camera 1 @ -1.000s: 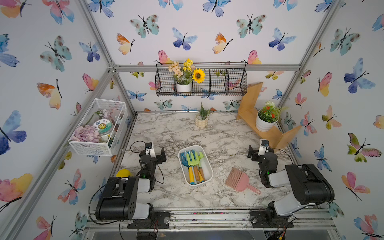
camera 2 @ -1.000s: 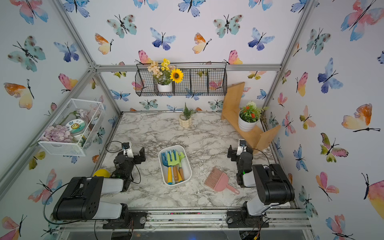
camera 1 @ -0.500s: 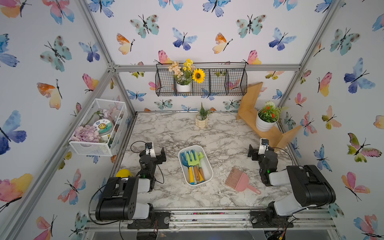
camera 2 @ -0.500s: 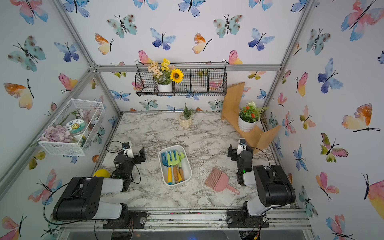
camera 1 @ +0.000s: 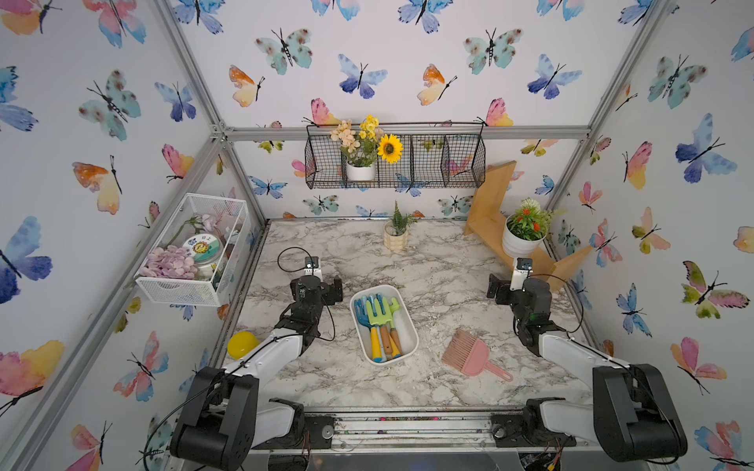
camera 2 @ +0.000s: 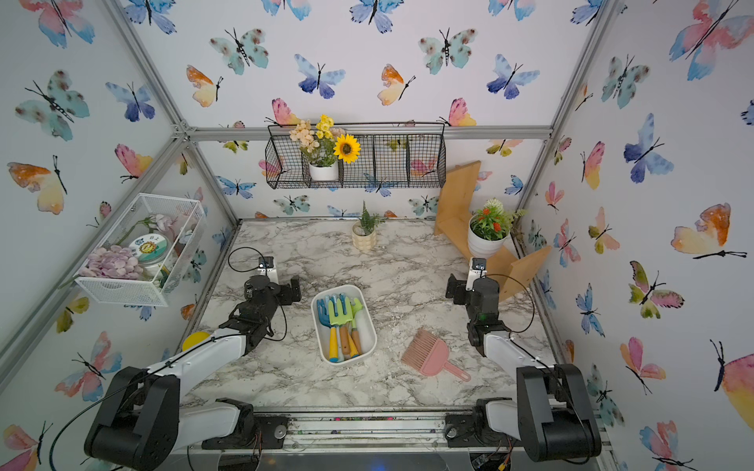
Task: Take the hand rake out of the storage box
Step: Pick up the rake from the storage box.
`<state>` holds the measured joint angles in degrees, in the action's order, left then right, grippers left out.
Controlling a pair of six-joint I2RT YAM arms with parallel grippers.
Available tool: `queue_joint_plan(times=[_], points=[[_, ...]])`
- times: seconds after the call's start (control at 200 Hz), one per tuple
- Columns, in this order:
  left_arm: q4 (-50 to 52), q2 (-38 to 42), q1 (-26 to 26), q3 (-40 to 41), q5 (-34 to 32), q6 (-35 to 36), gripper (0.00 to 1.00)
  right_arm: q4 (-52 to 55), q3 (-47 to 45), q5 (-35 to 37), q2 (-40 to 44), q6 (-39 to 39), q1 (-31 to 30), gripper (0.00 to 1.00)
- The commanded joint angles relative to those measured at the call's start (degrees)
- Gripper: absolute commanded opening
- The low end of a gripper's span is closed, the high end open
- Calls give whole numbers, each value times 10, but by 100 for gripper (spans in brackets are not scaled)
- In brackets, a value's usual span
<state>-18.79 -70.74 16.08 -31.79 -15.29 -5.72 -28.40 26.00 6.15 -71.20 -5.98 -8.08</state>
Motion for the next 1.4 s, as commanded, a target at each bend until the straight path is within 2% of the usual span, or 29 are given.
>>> queue_joint_plan(times=[0.0,0.07,0.22,0.315,0.395,0.541,0.636,0.746,0.816,0.861,1.021,1.181,1.236,1.397], points=[[155,26,25,-46,-60,-56,98,103,29,-11,31,-15,-25,98],[220,31,46,-80,-57,-91,99,140,40,-7,40,-16,-48,99],[377,16,133,-156,-66,-178,99,208,65,-1,23,-21,-110,99],[435,9,201,-179,-85,-227,100,250,79,26,12,-28,-164,98],[482,11,243,-195,-71,-272,95,277,85,46,15,-36,-201,98],[536,21,318,-198,-62,-368,89,319,106,20,27,-60,-231,98],[561,29,328,-185,-56,-434,88,360,145,-10,22,-82,-254,99],[537,47,311,-160,-57,-446,90,402,196,-41,2,-110,-288,94],[527,55,271,-159,-30,-432,93,423,229,-35,-15,-121,-320,91],[519,58,241,-161,-5,-413,100,435,249,-27,-28,-128,-343,91],[512,61,162,-173,10,-347,99,446,308,-23,-83,-167,-406,83],[516,43,76,-182,37,-328,98,459,350,-2,-135,-186,-463,80],[514,38,50,-178,59,-326,99,457,360,-15,-157,-196,-477,74],[539,26,33,-191,61,-328,99,453,375,-27,-211,-220,-504,65]])
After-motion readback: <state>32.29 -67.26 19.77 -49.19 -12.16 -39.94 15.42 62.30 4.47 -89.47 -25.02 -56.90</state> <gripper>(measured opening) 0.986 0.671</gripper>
